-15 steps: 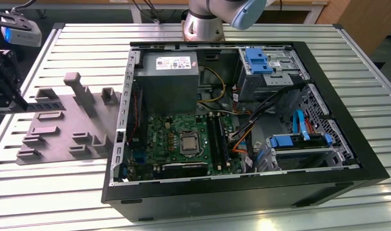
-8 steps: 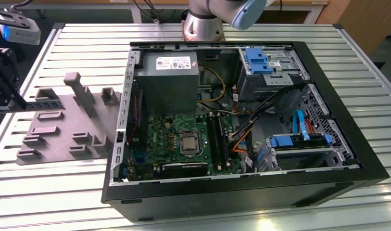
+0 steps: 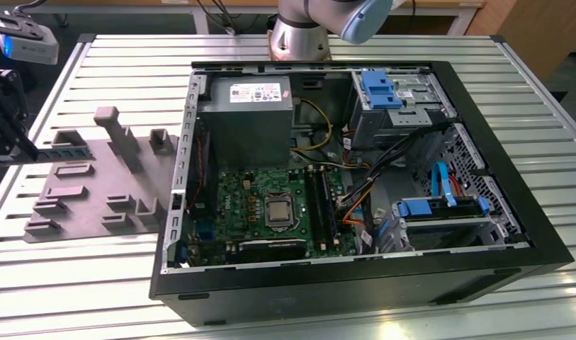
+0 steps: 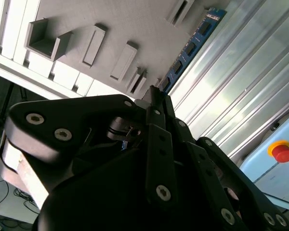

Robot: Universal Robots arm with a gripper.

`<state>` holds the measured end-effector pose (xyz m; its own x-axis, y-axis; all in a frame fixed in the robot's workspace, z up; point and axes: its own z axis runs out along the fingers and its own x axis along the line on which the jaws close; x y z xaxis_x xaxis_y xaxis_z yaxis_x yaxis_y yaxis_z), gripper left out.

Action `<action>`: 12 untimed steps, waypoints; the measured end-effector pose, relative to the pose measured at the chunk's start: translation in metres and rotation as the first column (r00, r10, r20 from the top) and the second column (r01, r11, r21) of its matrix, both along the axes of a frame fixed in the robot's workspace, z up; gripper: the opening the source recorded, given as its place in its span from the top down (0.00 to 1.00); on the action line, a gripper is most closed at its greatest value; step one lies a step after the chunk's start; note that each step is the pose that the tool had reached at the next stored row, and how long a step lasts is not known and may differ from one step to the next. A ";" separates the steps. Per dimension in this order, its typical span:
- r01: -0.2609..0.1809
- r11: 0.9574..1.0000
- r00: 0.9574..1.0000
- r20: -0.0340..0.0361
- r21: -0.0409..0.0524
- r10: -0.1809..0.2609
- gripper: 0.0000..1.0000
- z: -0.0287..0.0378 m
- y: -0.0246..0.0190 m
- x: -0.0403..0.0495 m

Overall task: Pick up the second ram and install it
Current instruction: 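Pick up the second ram and move it above second insertion slot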

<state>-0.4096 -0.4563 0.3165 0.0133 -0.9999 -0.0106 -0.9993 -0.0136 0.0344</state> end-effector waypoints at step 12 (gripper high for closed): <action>0.000 1.000 1.000 0.000 -0.002 0.000 0.86 0.0034 0.0001 0.0000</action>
